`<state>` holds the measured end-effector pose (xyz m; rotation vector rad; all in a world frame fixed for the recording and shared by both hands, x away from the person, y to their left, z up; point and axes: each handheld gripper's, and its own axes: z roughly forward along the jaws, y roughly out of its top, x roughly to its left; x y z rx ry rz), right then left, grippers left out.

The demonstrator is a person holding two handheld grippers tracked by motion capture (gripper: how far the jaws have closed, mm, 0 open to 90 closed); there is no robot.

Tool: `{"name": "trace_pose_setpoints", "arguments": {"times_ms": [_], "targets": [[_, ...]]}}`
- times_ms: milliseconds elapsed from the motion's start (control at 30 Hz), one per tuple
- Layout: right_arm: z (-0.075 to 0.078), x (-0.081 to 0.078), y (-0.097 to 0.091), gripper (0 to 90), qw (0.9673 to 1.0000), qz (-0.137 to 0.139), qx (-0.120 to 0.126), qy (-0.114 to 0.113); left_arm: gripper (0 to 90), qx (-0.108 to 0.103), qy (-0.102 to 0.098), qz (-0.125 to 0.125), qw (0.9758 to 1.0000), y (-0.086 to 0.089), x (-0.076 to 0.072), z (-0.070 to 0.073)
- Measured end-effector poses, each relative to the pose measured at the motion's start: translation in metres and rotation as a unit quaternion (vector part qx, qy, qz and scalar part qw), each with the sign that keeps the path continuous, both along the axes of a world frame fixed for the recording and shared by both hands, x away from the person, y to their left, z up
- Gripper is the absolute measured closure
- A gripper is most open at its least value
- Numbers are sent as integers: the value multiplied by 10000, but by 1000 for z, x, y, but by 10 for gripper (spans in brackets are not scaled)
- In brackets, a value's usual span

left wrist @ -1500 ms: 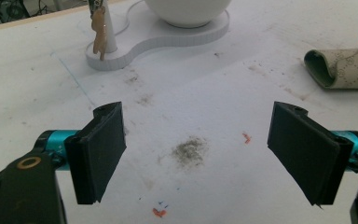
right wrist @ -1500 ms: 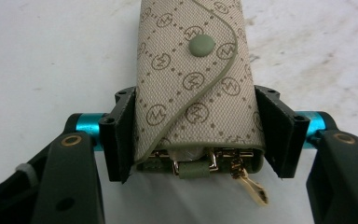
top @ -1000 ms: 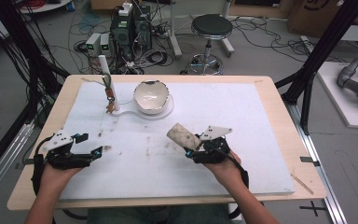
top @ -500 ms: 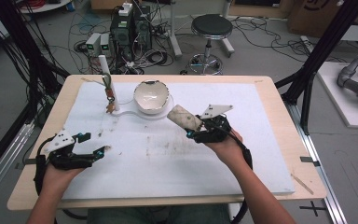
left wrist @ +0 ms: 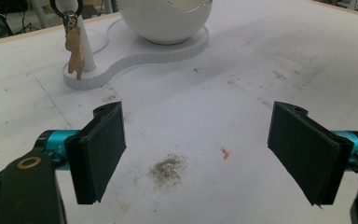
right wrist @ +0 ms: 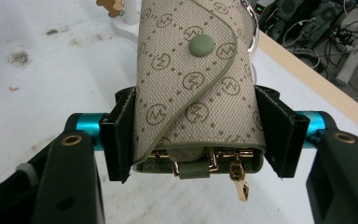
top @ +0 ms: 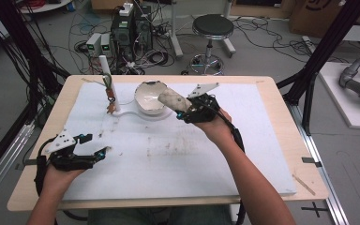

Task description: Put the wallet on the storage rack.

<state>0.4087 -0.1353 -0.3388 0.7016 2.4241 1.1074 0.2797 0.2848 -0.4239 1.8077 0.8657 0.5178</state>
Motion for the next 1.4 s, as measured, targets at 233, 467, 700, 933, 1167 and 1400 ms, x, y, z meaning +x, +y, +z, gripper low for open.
{"name": "trace_pose_setpoints", "arguments": {"times_ms": [233,467,700,933,1167,1400], "targets": [[2,23,24,371,9996,138,-193,140,191,12,41,45,10000,1,1,-1],[-3,43,51,371,9979,225,-574,210,191,46,54,73,9999,2,2,-2],[-11,57,75,371,9946,230,-958,327,191,29,44,82,10000,2,3,-2],[-15,66,83,370,9925,172,-1160,344,191,-18,51,60,10000,3,4,-2],[-13,73,90,363,9920,64,-1222,315,191,-38,56,36,10000,3,4,-2],[-19,80,90,354,9920,-18,-1228,307,191,-64,45,39,10000,2,4,-2]]}}
